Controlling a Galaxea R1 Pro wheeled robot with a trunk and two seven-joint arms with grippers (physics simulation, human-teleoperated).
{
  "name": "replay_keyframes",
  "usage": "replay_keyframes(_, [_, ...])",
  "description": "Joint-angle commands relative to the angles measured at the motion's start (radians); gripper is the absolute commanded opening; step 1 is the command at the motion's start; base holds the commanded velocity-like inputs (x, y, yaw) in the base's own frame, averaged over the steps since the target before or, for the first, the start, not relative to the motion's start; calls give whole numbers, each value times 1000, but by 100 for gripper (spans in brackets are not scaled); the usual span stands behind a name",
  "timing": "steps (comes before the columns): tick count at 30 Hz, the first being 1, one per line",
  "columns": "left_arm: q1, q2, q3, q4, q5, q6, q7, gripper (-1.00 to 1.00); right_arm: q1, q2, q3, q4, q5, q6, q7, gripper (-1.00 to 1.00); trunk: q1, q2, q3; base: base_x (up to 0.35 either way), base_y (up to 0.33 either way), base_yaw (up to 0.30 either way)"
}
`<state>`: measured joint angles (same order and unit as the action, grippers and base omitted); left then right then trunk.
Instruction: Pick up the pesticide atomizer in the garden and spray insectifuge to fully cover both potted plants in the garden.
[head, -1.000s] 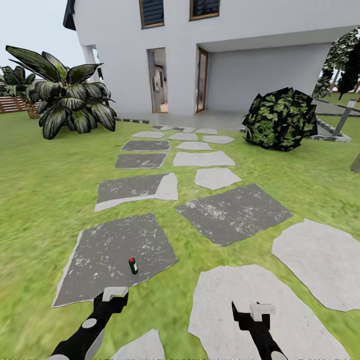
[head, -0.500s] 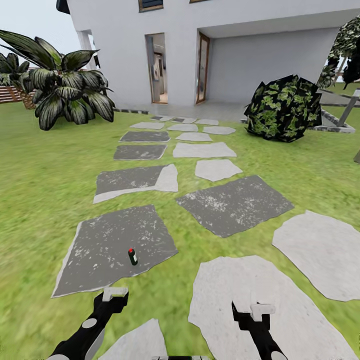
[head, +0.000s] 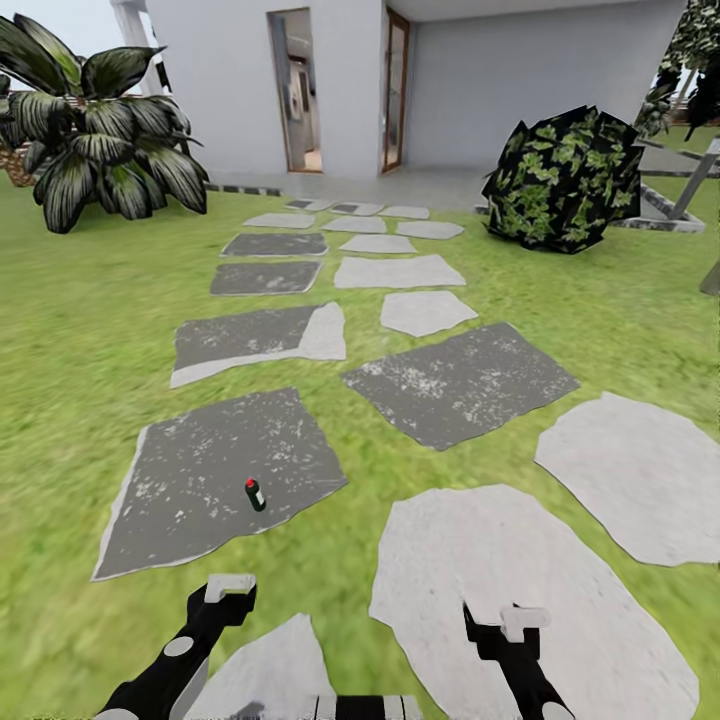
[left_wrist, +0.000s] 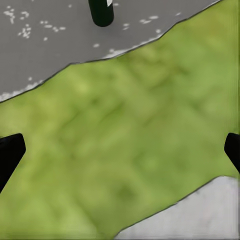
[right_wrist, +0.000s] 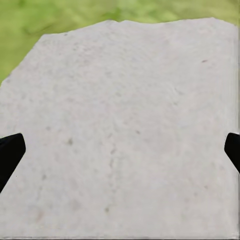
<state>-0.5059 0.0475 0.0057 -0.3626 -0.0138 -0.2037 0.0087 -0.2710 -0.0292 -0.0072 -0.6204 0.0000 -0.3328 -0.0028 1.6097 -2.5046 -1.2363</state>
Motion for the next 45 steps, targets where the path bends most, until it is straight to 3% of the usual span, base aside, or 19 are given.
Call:
replay_keyframes(1, [0,0,0,1,-2,-3,1,100,-1,0,0,1,0,-3,0,100,0,-1,-6,0,0,-123])
replay_keyframes(27, [0,0,0,1,-2,-3,1,100,-1,2,0,1,0,-3,0,100,12,-7,-148,0,0,-71])
replay_keyframes(36, [0,0,0,-1,-5,-4,3,100,-1,3,0,1,0,-3,-1,100,12,-7,-160,13,0,0])
replay_keyframes(45, [0,0,0,0,-2,-4,4,100,-1,3,0,1,1,-3,0,100,12,-7,-161,290,1,0])
